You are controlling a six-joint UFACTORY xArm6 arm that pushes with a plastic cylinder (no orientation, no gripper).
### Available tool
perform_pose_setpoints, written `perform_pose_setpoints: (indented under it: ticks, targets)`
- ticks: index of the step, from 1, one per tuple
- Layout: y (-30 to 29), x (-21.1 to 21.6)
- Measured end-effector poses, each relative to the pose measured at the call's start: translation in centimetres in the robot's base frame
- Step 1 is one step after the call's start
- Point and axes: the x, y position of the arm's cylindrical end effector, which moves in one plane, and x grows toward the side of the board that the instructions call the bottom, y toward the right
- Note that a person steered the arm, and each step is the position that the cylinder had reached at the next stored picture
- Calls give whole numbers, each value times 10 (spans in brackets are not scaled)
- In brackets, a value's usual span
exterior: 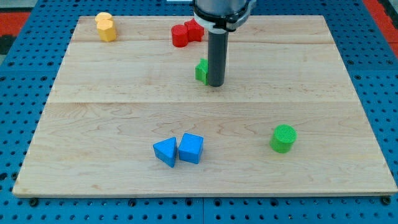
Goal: Nudge the red star along with red circle down a bit
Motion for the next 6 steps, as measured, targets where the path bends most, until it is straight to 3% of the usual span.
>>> perform_pose_setpoints:
  ticks: [3, 4, 5, 6]
  targets:
    - [14, -78]
    - [25, -131]
    - [1, -178]
    - [-48, -183]
